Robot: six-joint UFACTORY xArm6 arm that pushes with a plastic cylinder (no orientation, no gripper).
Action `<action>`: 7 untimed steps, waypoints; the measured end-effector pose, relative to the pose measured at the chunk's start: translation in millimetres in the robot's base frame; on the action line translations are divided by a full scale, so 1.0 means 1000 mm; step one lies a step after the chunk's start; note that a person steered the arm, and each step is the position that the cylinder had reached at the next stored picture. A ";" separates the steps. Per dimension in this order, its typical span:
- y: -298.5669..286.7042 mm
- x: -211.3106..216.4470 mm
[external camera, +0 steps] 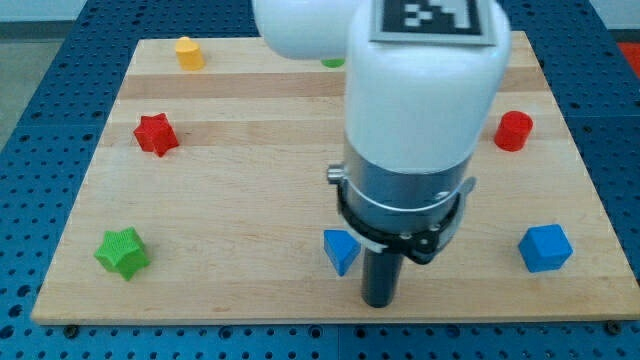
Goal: Push the blue triangle to the center
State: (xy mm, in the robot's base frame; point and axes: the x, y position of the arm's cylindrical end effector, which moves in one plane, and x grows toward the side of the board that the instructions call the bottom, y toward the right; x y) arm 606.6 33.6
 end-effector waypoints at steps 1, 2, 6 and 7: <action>-0.003 -0.003; -0.006 -0.016; -0.075 -0.074; -0.094 -0.091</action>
State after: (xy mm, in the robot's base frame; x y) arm 516.0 -60.0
